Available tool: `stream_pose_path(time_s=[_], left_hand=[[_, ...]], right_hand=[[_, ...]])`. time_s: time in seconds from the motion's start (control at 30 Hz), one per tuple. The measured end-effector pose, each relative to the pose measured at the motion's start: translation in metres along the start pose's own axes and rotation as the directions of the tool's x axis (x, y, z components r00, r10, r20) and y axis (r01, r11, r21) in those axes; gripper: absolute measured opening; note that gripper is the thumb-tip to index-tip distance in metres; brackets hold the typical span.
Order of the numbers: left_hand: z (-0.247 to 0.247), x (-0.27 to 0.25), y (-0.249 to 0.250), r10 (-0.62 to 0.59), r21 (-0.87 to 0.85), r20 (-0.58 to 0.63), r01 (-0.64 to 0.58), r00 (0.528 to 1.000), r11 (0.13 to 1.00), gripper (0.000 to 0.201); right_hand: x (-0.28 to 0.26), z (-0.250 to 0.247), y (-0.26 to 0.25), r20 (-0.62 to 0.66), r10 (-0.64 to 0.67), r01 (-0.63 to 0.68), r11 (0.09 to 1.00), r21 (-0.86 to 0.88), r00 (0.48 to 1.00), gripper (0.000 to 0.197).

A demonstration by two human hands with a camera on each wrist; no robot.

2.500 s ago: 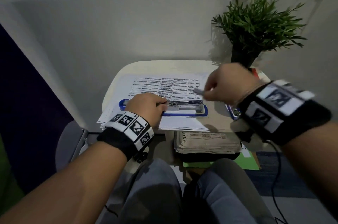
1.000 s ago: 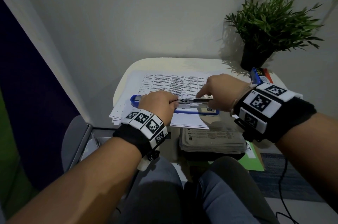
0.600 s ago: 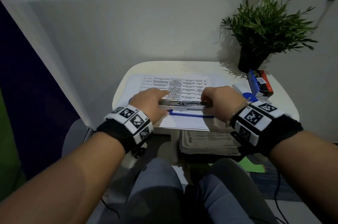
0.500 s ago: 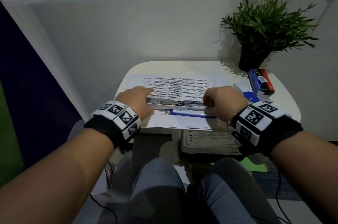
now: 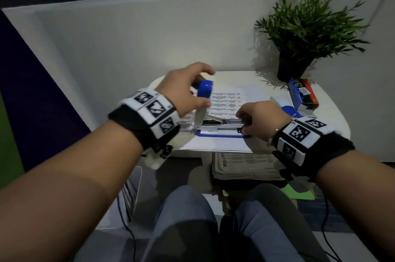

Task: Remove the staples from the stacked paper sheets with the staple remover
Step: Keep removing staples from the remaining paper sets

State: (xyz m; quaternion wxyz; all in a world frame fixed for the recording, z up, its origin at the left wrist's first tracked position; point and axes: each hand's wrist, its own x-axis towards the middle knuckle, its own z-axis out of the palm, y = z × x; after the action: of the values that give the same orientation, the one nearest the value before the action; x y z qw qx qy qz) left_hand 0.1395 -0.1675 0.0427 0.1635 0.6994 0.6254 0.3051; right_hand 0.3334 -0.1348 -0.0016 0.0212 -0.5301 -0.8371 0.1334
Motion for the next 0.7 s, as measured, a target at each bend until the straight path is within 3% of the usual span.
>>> stream_pose_path(time_s=[0.1, 0.2, 0.27, 0.33, 0.4, 0.5, 0.6, 0.7], left_hand=[[0.029, 0.010, 0.017, -0.002, 0.008, 0.144, 0.001, 0.990, 1.000, 0.064], [0.043, 0.013, 0.015, -0.069, 0.250, 0.288, -0.006, 0.955, 0.968, 0.064], [0.045, 0.013, 0.009, -0.142, 0.421, 0.357, -0.023, 0.923, 0.907, 0.042], [0.046, 0.011, 0.005, -0.158, 0.474, 0.383, -0.047, 0.910, 0.879, 0.024], [0.047, 0.010, 0.004, -0.148, 0.469, 0.396, -0.061, 0.906, 0.881, 0.020], [0.047, 0.005, 0.003, -0.135, 0.472, 0.409, -0.083, 0.902, 0.878, 0.019], [0.047, -0.002, -0.003, -0.116, 0.460, 0.424, -0.103, 0.898, 0.882, 0.042], [0.046, -0.008, -0.008, -0.047, 0.427, 0.417, -0.150, 0.908, 0.892, 0.047]], right_hand=[[-0.005, 0.002, 0.006, -0.011, 0.005, -0.004, 0.995, 0.097, 1.000, 0.042], [-0.011, -0.003, 0.015, -0.061, 0.059, -0.041, 0.963, 0.266, 0.996, 0.047], [-0.013, -0.009, 0.018, -0.142, 0.106, -0.039, 0.911, 0.410, 0.984, 0.049], [-0.011, -0.016, 0.016, -0.218, 0.137, -0.014, 0.873, 0.487, 0.966, 0.041], [-0.008, -0.018, 0.007, -0.211, 0.108, -0.009, 0.907, 0.421, 0.971, 0.033], [-0.003, -0.010, -0.010, -0.029, 0.017, -0.012, 0.985, 0.173, 0.999, 0.041], [0.004, -0.003, -0.019, 0.051, 0.000, -0.001, 1.000, 0.027, 0.999, 0.034], [0.007, -0.006, -0.024, 0.077, 0.009, -0.007, 1.000, -0.031, 0.997, 0.033]])
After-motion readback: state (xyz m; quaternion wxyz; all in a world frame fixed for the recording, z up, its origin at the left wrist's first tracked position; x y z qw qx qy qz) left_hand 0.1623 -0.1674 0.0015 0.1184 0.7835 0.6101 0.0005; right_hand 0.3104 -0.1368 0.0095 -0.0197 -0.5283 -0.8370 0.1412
